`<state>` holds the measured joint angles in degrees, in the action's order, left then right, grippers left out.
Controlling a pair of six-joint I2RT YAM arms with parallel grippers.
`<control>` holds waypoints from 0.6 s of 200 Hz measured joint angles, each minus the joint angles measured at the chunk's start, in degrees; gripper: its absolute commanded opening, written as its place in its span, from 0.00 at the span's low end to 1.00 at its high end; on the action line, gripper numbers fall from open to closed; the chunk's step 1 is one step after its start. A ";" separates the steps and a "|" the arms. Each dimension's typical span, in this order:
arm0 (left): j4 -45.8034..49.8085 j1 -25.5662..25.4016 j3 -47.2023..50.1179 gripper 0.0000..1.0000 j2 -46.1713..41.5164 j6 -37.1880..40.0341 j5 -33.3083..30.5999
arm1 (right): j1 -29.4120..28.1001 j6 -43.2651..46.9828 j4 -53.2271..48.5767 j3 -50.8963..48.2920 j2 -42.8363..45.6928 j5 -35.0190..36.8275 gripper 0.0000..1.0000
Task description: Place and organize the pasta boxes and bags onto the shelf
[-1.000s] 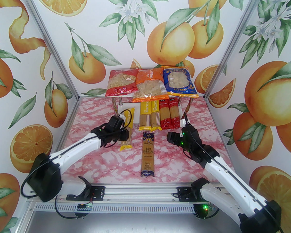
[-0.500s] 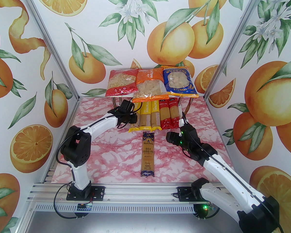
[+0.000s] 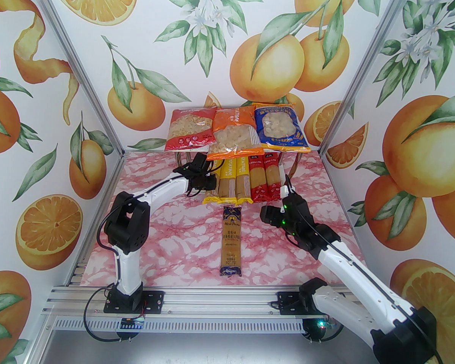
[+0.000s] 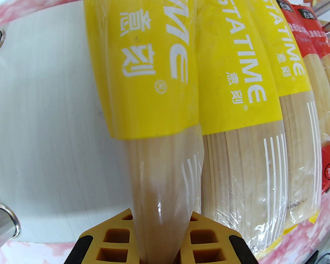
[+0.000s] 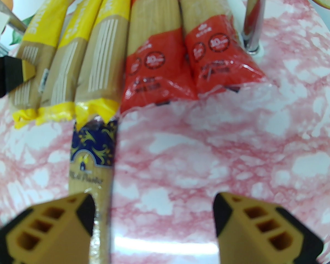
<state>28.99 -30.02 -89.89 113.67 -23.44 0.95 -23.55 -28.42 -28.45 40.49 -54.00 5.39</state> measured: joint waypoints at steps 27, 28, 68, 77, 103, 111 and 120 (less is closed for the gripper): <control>0.39 0.00 -1.53 0.36 1.18 -0.50 0.09 | 0.00 0.00 -0.02 0.00 0.02 0.00 0.76; 0.39 0.00 -1.57 0.37 1.20 -0.52 0.07 | 0.00 0.00 -0.02 0.00 0.02 0.00 0.76; -1.01 0.13 -2.19 0.53 2.71 -1.70 -0.15 | 0.02 0.00 -0.07 -0.04 1.46 0.02 0.77; -1.20 0.13 -2.21 0.57 2.75 -1.73 -0.15 | 0.09 0.00 -0.07 -0.13 1.79 0.02 0.77; -1.97 0.13 -2.25 0.80 2.75 -2.12 0.22 | 0.39 0.00 -0.13 -0.37 2.12 0.07 0.77; -2.16 0.11 -2.25 0.84 2.75 -2.14 0.33 | 0.44 0.00 -0.26 -0.42 2.19 0.07 0.77; -2.27 0.11 -2.25 0.87 2.75 -2.01 0.37 | 0.44 0.00 -0.39 -0.44 2.27 0.04 0.77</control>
<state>26.72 -29.91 -92.14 116.42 -25.45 1.32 -23.11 -28.42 -28.84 40.05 -51.72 5.43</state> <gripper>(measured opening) 0.824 0.767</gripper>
